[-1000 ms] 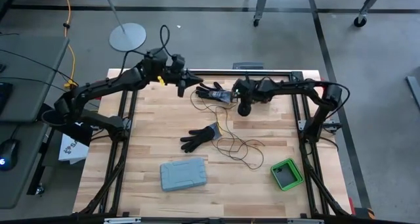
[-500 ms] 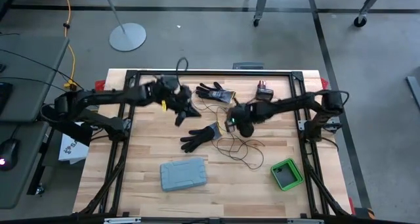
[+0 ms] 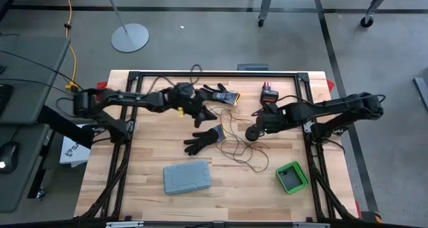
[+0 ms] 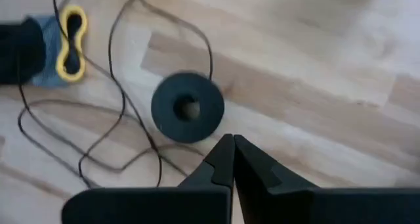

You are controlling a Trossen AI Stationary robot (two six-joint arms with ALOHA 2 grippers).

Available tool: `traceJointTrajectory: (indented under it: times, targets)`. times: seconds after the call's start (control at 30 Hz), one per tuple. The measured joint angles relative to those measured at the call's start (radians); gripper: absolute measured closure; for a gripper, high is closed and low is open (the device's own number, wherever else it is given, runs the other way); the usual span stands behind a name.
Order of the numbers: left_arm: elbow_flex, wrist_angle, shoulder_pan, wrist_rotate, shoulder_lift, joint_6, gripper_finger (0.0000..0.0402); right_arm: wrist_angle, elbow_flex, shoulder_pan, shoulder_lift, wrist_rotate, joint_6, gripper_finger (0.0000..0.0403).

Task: Coil cords
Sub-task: Move the black wire cable to the middle right of the table, then coil the black wire cable onto the black spool

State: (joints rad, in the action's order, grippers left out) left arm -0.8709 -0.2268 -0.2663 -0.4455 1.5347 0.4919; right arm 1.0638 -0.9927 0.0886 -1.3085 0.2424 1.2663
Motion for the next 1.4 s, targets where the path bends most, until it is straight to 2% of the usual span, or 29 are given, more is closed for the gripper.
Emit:
traceJointTrajectory:
  times: [0.13,0.27,0.53,0.63,0.73,0.83,1.03,1.17,1.3,1.4]
  targets:
    - [-0.083,0.007,0.014,-0.01,0.106,0.029,0.0379,-0.199,0.156,-0.005,0.045,-0.058,0.017,0.0396]
    - [-0.14,0.039,0.023,-0.021,0.14,0.023,0.0343,-0.465,0.323,-0.005,0.11,-0.094,0.121,0.0359]
    - [-0.191,0.039,0.012,-0.02,0.132,-0.027,0.0263,-0.681,0.561,-0.006,0.206,-0.039,0.28,0.0234]
    - [-0.192,0.05,0.003,-0.017,0.132,0.005,0.024,-0.885,0.654,-0.01,0.21,-0.022,0.302,0.0204]
    - [-0.192,0.068,-0.002,-0.017,0.132,0.02,0.0227,-1.087,0.731,-0.01,0.199,0.034,0.309,0.0194]
    - [-0.192,0.096,-0.002,-0.016,0.135,-0.005,0.0222,-1.168,0.766,-0.01,0.196,0.081,0.331,0.0194]
    - [-0.192,0.123,0.0,-0.009,0.173,0.014,0.0222,-1.183,0.779,-0.01,0.196,0.063,0.318,0.0202]
    - [-0.192,0.124,0.005,0.011,0.191,0.023,0.0222,-1.22,0.779,-0.01,0.196,0.063,0.284,0.0221]
    - [-0.192,0.116,0.006,0.018,0.192,0.02,0.0222,-1.219,0.779,-0.01,0.195,0.035,0.256,0.0281]
    - [-0.192,0.09,0.006,0.018,0.192,0.02,0.0222,-1.221,0.779,-0.009,0.195,0.019,0.248,0.0366]
